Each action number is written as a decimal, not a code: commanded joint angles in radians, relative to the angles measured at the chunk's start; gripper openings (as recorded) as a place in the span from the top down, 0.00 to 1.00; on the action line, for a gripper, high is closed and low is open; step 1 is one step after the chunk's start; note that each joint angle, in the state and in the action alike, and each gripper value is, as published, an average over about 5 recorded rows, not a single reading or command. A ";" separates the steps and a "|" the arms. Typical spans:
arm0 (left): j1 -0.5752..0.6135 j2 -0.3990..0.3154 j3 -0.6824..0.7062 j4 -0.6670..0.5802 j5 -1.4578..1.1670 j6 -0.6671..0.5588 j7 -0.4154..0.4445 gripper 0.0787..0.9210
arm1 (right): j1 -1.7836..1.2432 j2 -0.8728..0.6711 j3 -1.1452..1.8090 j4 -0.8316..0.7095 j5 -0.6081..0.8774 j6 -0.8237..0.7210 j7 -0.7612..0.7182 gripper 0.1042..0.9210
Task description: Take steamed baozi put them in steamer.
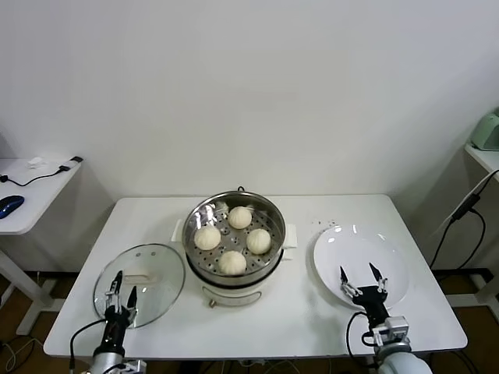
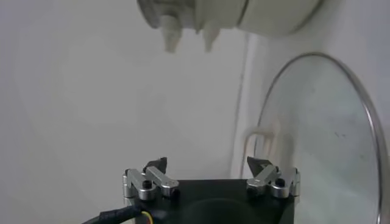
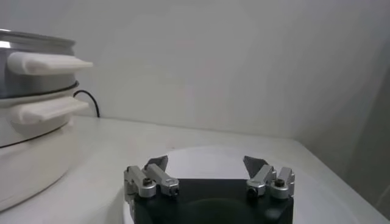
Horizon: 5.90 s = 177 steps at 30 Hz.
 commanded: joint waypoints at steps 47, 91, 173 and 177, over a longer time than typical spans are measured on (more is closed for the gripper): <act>-0.197 0.027 0.030 0.193 0.076 0.132 0.040 0.92 | -0.026 0.029 -0.005 0.021 -0.089 -0.024 0.008 0.12; -0.422 -0.005 0.595 -0.491 0.171 0.787 0.630 0.93 | -0.067 0.029 0.054 0.025 -0.098 0.035 -0.007 0.12; -0.282 -0.082 0.600 -0.583 0.035 0.585 0.471 0.12 | -0.060 0.063 0.057 0.018 -0.089 0.131 0.000 0.12; -0.285 -0.074 0.470 -0.631 -0.382 0.457 0.299 0.12 | -0.068 0.055 0.052 0.045 -0.048 0.142 0.005 0.12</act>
